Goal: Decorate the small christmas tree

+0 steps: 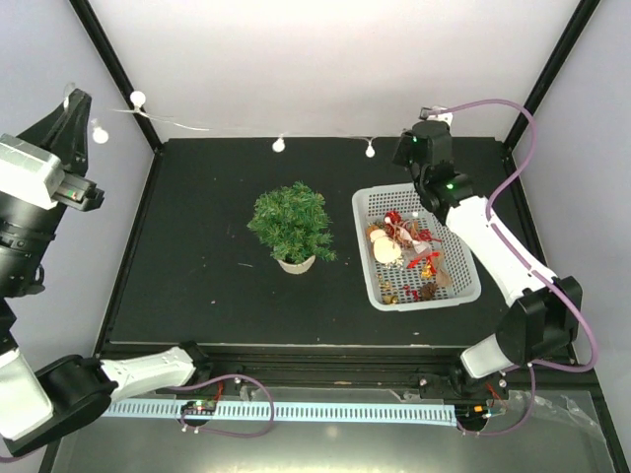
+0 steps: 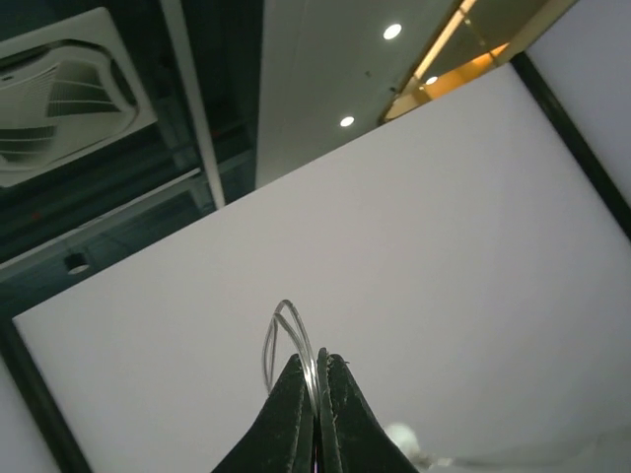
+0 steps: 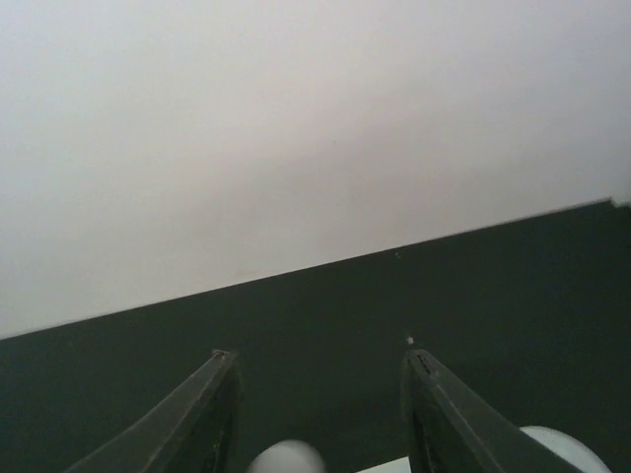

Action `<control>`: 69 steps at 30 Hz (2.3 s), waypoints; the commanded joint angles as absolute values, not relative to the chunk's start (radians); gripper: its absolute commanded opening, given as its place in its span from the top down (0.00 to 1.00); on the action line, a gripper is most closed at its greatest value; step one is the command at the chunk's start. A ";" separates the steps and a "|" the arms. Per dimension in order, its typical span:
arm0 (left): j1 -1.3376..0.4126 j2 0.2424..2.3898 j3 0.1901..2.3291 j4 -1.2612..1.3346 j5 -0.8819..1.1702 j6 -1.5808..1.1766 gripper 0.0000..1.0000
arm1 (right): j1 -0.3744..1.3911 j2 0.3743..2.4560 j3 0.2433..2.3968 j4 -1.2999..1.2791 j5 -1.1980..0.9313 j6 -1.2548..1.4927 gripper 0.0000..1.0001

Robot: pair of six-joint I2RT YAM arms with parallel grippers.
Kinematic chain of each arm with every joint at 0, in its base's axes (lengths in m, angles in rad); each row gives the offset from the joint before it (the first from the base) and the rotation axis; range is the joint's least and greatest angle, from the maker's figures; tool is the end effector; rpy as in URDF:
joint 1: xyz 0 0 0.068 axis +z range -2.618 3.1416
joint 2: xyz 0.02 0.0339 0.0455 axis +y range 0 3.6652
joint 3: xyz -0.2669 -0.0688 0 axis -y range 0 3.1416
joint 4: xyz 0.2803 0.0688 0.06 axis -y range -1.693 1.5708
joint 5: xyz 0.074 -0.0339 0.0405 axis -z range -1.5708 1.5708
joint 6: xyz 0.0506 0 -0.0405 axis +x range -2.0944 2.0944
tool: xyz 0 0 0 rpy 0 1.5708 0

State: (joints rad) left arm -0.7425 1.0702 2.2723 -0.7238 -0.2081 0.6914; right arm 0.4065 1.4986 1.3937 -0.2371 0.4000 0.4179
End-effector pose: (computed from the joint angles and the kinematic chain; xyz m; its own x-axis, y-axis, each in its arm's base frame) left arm 0.0414 -0.0238 0.6876 0.5969 0.2990 -0.7445 0.1893 0.8493 0.4928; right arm 0.3747 0.1398 0.3696 -0.2926 0.2810 -0.9140 0.1001 0.9596 0.2630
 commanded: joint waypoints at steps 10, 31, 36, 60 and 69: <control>-0.709 0.989 2.105 -0.604 -0.394 0.786 0.99 | 0.408 1.375 1.602 -0.323 0.381 0.327 0.98; -0.540 0.978 1.814 -0.463 -0.443 0.790 0.98 | 0.476 1.434 2.219 -0.594 0.118 0.207 0.99; -0.291 1.011 1.797 -0.527 -0.251 0.647 0.98 | 0.494 1.402 2.156 -0.619 0.183 0.198 0.99; -0.075 1.057 1.785 -0.568 0.007 0.437 0.98 | 0.551 1.534 2.239 -0.656 0.294 0.127 0.99; -0.036 1.065 1.825 -0.570 0.023 0.409 0.98 | 0.694 1.506 2.362 -0.722 0.284 0.143 0.99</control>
State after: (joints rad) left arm -0.0513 1.0660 1.7824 -0.5713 0.0029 0.4404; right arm 0.6426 1.5627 2.3142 -0.6987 0.2955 0.1276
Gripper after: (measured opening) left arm 0.022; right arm 0.010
